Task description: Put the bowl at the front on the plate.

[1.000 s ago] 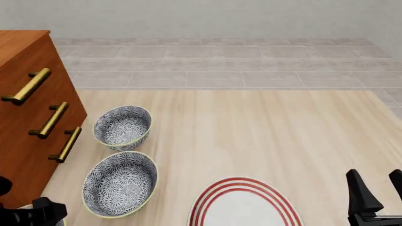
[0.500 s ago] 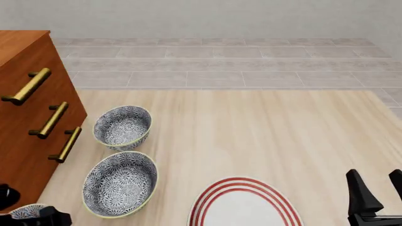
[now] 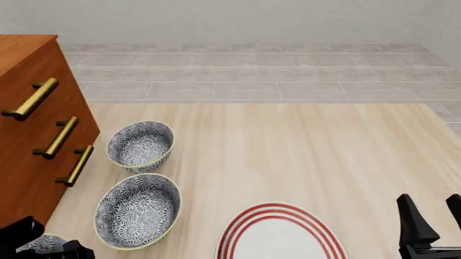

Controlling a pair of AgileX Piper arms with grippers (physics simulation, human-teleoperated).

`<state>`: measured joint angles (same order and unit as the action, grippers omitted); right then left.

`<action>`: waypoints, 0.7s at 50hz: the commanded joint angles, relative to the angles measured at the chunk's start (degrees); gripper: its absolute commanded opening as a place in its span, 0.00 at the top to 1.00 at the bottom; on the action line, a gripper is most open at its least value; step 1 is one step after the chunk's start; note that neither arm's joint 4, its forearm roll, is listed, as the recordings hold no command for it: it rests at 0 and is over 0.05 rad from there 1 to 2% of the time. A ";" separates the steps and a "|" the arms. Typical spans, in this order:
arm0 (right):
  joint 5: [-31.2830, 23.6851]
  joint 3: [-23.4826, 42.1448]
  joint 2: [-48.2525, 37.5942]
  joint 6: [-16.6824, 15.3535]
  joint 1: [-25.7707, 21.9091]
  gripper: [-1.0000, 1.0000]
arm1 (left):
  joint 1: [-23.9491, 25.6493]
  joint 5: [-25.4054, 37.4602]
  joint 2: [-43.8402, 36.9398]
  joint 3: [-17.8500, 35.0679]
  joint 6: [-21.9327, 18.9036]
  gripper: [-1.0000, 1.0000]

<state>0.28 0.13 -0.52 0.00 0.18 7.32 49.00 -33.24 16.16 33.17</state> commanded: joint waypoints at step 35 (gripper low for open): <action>-0.14 0.04 0.13 0.01 -0.04 0.00 | 1.83 -12.26 -7.18 -8.64 2.88 0.00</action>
<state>0.28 0.13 -0.52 0.00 0.18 8.84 39.65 -39.04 9.58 35.67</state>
